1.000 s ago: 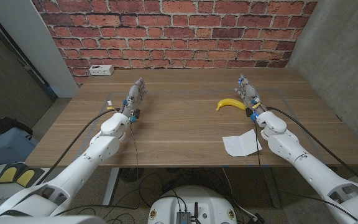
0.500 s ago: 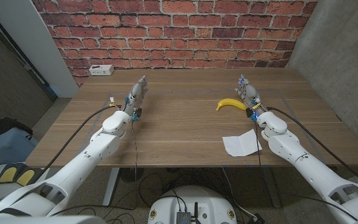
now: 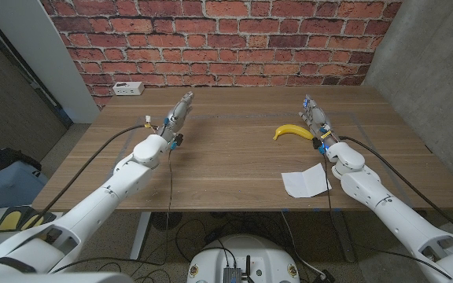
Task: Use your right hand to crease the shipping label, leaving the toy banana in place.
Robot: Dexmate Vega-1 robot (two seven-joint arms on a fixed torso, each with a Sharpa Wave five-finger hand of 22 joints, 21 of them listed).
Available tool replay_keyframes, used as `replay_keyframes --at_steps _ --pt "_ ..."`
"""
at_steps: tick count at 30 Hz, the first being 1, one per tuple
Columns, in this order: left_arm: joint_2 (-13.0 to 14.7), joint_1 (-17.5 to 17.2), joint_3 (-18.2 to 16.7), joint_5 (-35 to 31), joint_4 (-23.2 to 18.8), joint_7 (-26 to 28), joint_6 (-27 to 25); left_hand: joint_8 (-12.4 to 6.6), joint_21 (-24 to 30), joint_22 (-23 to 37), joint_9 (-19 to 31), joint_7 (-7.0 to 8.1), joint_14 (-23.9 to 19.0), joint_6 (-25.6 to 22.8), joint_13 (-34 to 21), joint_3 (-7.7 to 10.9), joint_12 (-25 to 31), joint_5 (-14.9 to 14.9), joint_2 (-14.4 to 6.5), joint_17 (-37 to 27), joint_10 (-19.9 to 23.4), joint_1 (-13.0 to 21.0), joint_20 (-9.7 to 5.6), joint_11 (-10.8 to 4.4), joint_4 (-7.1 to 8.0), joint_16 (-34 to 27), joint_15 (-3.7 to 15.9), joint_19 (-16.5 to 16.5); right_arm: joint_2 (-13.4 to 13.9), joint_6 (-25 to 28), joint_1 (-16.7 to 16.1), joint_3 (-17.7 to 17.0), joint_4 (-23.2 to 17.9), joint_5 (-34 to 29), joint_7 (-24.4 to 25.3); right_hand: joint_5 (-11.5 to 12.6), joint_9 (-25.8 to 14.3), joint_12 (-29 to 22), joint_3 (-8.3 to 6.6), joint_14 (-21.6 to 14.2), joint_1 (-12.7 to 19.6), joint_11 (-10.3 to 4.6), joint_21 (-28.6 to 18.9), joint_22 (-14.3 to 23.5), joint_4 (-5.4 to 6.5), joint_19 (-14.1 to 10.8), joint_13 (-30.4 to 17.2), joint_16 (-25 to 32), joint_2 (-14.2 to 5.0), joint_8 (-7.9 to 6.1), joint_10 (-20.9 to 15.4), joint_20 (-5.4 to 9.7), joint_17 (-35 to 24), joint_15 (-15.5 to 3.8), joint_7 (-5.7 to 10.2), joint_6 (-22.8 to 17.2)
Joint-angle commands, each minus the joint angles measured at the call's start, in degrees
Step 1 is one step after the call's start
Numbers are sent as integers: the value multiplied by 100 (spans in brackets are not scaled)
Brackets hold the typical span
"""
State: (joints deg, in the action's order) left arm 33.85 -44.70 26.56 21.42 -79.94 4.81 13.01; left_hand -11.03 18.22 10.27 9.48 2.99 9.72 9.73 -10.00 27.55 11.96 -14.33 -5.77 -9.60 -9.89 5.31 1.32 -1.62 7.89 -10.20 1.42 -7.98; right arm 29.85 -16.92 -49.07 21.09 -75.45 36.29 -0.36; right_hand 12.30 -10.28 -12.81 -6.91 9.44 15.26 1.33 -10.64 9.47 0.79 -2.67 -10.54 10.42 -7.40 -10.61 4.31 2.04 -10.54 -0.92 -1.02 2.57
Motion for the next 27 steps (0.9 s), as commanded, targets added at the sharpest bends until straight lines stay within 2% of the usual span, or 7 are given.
replay_keyframes --at_steps 1,27 --pt "257 184 251 -852 -329 205 -295 -39 -7 21 33 31 296 -34 -31 10 35 -11 -180 -16 -218 46 20 27 -43 -62 -37 37 41 -4 -72 -11 -118 -76 115 -26 -7 5 -47 27 61 -5 -30 28 4 -48 -33 49 -12 -21 2 21 -13 41 26 -10" --pt "526 524 662 -2105 -866 84 -641 -46 -43 21 38 91 211 -282 -28 25 47 -7 -178 -17 -51 77 16 11 -70 -46 -32 104 14 -33 4 -5 -35 -147 171 -55 -8 29 -67 23 69 7 -32 29 -10 -54 -35 48 -8 -14 -10 17 -16 48 16 -17"
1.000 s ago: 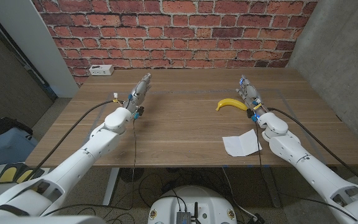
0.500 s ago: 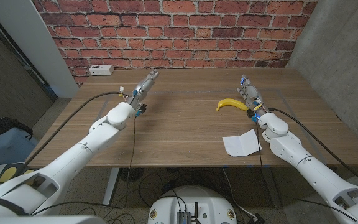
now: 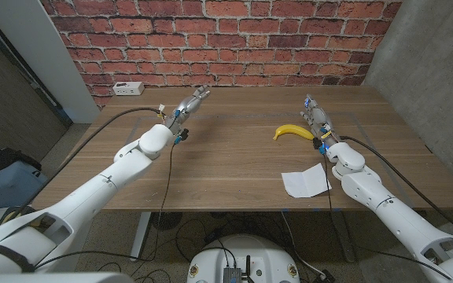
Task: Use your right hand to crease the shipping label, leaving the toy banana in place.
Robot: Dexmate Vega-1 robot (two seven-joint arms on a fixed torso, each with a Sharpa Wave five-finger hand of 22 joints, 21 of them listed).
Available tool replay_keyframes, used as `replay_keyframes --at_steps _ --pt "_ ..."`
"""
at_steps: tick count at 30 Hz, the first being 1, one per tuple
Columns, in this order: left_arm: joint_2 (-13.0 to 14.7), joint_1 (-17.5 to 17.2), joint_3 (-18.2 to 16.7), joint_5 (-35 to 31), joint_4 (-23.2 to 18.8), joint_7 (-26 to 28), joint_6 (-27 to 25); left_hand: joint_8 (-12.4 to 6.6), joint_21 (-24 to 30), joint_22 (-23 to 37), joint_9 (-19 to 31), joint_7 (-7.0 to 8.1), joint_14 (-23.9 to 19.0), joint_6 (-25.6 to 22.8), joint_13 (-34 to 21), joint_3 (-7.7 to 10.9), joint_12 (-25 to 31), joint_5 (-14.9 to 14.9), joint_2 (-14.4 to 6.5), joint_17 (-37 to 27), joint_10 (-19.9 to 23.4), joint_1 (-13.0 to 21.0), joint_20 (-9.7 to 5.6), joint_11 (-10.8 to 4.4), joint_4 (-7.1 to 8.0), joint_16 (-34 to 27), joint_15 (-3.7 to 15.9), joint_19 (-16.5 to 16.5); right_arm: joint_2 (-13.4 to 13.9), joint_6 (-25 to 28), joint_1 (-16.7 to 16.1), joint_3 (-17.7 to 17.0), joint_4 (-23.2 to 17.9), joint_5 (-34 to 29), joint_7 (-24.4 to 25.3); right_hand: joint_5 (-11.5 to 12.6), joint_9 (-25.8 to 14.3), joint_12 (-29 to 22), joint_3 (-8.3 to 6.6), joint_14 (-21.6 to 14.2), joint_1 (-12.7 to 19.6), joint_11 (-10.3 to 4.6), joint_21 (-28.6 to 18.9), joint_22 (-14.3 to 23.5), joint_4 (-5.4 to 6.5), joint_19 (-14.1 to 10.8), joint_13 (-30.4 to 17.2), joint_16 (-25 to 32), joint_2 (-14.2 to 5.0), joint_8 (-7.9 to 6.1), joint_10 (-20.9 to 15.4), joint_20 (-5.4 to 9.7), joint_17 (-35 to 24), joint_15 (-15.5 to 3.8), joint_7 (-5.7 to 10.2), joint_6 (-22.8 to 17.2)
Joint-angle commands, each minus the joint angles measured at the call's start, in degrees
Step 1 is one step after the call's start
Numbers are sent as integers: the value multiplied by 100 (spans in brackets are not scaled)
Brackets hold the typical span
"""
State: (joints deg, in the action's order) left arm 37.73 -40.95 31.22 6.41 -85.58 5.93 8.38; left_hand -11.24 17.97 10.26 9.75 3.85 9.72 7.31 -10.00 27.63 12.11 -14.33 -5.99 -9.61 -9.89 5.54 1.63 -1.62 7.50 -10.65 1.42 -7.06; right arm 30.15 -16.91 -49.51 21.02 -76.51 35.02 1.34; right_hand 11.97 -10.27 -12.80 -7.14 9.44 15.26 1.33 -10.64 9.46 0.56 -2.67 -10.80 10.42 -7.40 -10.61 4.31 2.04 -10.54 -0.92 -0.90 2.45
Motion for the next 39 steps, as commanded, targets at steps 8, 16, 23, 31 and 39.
replay_keyframes --at_steps 8,16,23,31,39 --pt "201 251 276 -911 -455 -127 -232 -35 -25 21 13 8 174 -138 -29 19 48 -4 -153 -16 31 61 -18 11 -37 -3 -30 43 -17 -38 24 -20 58 -3 27 -29 -9 34 -49 25 69 5 -31 30 11 -54 -9 47 -6 -12 -17 20 -18 49 5 -6" --pt "307 335 413 -1441 -739 -186 -384 -29 -39 21 14 22 157 -181 -29 22 47 -2 -152 -15 67 66 -23 -3 -41 2 -28 48 1 -67 -4 -31 34 -23 46 -34 -9 37 -52 26 67 -1 -30 30 8 -53 -10 47 -2 -11 -26 16 -18 48 0 -7" --pt "355 354 442 -1665 -916 -268 -356 -15 -50 21 14 42 149 -193 -29 23 43 1 -151 -16 86 67 -29 -3 -42 7 -22 52 8 -100 -44 -40 20 -19 41 -38 -10 47 -56 23 67 1 -31 30 6 -56 -10 48 -1 -10 -12 13 -19 51 0 -7" --pt "408 321 476 -2081 -1173 -230 -483 9 -71 25 14 84 91 -236 -30 19 17 12 -137 -19 92 66 194 -26 -44 2 -91 76 22 -128 -133 -68 -57 -11 90 -42 -10 49 -62 22 67 0 -29 30 4 -50 -10 48 -3 -10 -24 14 -20 49 10 -12" --pt "456 378 540 -2325 -1305 -411 -462 44 -103 33 14 165 45 -250 -32 -4 -13 39 -66 -21 89 66 446 -77 -70 8 -150 88 55 -154 -222 -89 -142 -25 129 -45 -10 52 -68 18 70 15 -33 30 -1 -62 -11 48 0 -11 -29 14 -19 62 6 -17"
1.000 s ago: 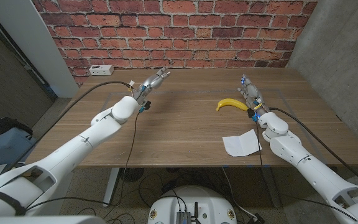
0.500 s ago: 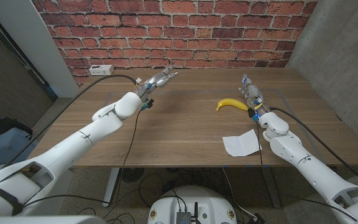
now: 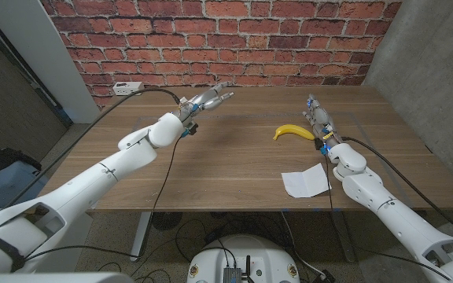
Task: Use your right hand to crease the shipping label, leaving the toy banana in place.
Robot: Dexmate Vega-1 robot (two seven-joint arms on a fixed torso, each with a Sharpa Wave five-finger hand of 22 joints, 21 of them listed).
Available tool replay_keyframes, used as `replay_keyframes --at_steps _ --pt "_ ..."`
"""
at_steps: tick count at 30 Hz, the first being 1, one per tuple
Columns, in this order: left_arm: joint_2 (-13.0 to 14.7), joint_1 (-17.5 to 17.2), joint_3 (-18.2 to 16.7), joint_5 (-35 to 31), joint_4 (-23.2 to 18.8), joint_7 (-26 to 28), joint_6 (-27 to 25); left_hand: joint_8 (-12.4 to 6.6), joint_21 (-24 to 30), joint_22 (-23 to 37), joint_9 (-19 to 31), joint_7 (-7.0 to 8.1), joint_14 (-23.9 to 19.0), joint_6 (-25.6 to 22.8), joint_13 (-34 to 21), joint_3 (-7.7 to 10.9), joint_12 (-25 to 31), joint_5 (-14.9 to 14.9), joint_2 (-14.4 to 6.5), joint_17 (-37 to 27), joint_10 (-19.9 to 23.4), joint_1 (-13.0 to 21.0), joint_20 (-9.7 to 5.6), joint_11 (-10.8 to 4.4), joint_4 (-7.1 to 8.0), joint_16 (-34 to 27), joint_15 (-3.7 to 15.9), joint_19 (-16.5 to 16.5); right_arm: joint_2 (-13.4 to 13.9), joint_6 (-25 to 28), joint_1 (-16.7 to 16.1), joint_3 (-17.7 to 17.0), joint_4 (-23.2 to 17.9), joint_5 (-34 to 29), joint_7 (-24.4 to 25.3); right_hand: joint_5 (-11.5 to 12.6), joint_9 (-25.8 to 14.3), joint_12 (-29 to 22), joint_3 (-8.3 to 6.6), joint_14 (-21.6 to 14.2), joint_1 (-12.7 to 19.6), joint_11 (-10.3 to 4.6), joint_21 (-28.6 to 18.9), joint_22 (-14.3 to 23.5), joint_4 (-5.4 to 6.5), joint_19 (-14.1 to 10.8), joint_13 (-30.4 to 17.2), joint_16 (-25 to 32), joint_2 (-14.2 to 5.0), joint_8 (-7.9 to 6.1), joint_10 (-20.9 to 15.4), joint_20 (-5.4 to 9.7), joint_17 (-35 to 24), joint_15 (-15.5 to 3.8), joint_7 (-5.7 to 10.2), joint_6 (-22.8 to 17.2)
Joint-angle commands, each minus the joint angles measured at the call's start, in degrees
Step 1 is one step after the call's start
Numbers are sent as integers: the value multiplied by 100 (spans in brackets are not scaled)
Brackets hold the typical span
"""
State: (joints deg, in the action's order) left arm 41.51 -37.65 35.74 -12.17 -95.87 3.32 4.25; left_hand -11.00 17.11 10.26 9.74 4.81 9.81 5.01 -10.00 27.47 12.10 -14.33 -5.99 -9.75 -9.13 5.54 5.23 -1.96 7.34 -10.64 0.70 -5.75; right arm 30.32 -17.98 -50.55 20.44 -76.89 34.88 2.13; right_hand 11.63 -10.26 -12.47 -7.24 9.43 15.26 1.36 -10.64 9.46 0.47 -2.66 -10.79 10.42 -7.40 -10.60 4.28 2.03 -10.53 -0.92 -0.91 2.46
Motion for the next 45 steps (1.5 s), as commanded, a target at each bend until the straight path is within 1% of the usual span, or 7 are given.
replay_keyframes --at_steps 1,8,14,19,26,34,45 --pt "87 55 98 -507 -297 -172 -43 27 -17 34 15 88 32 -11 -32 7 -17 44 -50 -7 9 68 124 -54 -62 9 -83 -33 35 -36 -136 -42 -128 6 71 -11 -11 18 -59 18 70 14 -33 31 8 -62 -12 48 0 -10 -29 12 -20 62 4 -16" --pt "99 98 158 -683 -363 -304 116 33 -15 38 17 139 -137 -36 -34 -19 -3 85 44 -7 91 100 282 -82 -136 -30 -161 59 85 -65 -242 -68 -251 -36 138 -14 -11 21 -63 19 69 6 -35 31 6 -66 -13 47 0 -11 -31 5 -20 61 8 -20" --pt "80 125 181 -775 -350 -380 285 32 4 47 21 19 -205 -123 -37 8 1 134 24 -6 229 174 -348 -46 -230 6 8 275 127 -10 -358 -101 -429 -44 258 -16 -11 24 -67 14 69 7 -34 31 4 -67 -13 49 -1 -14 -33 4 -20 65 11 -30" --pt "63 161 193 -770 -321 -521 385 13 20 46 22 -270 -340 -258 -38 91 24 150 -150 -7 392 226 -597 -11 -235 -12 51 431 156 11 -449 -128 -555 -55 341 -18 -11 25 -72 7 70 13 -35 31 2 -71 -13 50 -3 -17 -40 4 -20 67 6 -43" --pt "45 178 202 -793 -310 -633 503 9 39 45 23 -387 -481 -337 -40 164 44 173 -273 -7 524 256 -634 9 -211 -35 22 548 193 10 -568 -168 -700 -85 443 -21 -11 24 -79 2 74 10 -35 31 -3 -72 -13 51 -5 -20 -53 7 -19 66 8 -58" --pt "23 224 246 -871 -327 -789 613 -3 20 45 22 -168 -595 -450 -41 168 60 210 -230 -5 658 254 -500 19 -206 -34 -12 574 252 27 -691 -215 -855 -119 537 -26 -11 20 -95 -12 83 13 -43 33 -13 -88 -14 53 -10 -34 -83 -103 -18 117 71 -116" --pt "-1 243 317 -936 -381 -1006 762 -9 10 45 23 -156 -620 -510 -41 173 59 222 -222 -6 702 250 -482 23 -200 -25 -1 584 303 -10 -881 -295 -1034 -141 652 -27 -12 18 -125 -37 122 10 -53 35 -40 -123 -15 54 -24 -35 -109 -121 -10 101 79 -145"
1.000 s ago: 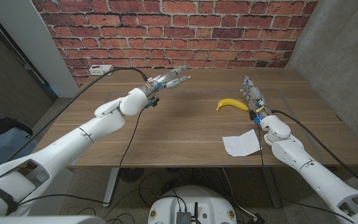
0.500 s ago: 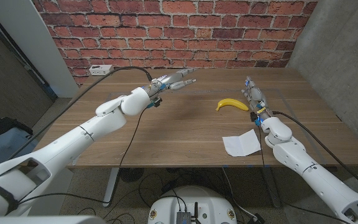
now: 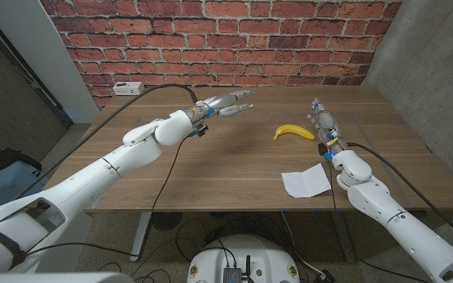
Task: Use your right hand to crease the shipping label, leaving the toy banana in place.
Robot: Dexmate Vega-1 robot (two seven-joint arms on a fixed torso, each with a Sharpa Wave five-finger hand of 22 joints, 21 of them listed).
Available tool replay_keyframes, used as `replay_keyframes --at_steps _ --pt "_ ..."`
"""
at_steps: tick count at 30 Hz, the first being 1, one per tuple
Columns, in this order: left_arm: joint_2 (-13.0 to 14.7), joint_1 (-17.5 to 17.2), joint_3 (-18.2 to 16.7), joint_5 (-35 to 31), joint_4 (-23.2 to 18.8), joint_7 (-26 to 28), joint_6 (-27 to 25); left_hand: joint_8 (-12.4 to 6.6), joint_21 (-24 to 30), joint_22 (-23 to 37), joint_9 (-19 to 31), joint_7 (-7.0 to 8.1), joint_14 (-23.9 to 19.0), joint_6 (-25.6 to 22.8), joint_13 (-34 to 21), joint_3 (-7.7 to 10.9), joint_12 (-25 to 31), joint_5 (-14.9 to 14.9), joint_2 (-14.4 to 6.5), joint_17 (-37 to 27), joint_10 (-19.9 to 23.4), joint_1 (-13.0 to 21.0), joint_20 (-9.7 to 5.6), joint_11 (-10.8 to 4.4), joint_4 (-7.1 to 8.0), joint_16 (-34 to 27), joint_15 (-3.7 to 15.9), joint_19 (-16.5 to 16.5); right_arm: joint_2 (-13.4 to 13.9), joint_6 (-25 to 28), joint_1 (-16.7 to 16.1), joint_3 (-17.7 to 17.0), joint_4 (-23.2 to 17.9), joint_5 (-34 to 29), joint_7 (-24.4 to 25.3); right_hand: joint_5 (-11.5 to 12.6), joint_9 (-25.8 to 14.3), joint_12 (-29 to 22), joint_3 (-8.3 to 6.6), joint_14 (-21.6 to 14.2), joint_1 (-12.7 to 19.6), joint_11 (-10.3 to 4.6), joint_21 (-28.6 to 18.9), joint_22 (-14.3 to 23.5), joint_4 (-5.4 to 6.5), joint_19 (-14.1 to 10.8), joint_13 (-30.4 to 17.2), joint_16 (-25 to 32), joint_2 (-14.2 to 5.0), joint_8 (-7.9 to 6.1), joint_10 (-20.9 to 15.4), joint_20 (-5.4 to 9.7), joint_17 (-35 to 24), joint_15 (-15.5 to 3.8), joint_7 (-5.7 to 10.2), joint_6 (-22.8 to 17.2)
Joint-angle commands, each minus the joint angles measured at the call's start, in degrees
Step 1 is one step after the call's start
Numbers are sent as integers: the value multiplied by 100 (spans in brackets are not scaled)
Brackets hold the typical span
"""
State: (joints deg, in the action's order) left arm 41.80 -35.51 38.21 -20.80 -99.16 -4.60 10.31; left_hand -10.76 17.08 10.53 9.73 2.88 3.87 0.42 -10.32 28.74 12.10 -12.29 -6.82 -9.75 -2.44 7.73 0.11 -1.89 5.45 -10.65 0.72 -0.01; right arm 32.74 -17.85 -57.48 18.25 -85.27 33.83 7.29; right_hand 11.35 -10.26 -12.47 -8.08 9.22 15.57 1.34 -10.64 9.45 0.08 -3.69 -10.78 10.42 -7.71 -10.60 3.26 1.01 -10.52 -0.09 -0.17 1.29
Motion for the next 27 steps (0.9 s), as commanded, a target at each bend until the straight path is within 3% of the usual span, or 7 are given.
replay_keyframes --at_steps 1,20,27 --pt "-32 28 77 -81 -57 -228 175 -34 13 18 24 37 -27 -57 -9 47 59 19 -140 -6 39 31 32 10 -10 -23 0 11 65 -27 -206 -82 -212 -44 150 1 -12 18 -42 -16 92 12 -53 35 -2 -20 -15 54 6 -36 -7 -19 -10 19 2 -30" --pt "-95 53 180 -189 -111 -521 421 -48 -6 20 26 60 -71 -196 -10 98 54 28 -198 -7 123 39 20 0 18 -7 51 34 169 -112 -673 -265 -623 -138 435 -5 -13 24 -88 -25 152 25 -54 36 -46 -38 -16 47 -12 -31 -23 0 -2 33 8 -54" --pt "-116 94 248 -206 -106 -702 500 -62 -13 21 27 -42 -132 -311 -10 147 56 31 -244 -3 189 62 23 1 26 -10 76 60 186 -137 -835 -334 -752 -178 544 -8 -13 23 -105 -33 174 33 -52 36 -63 -39 -17 47 -17 -29 -34 1 0 45 10 -58"
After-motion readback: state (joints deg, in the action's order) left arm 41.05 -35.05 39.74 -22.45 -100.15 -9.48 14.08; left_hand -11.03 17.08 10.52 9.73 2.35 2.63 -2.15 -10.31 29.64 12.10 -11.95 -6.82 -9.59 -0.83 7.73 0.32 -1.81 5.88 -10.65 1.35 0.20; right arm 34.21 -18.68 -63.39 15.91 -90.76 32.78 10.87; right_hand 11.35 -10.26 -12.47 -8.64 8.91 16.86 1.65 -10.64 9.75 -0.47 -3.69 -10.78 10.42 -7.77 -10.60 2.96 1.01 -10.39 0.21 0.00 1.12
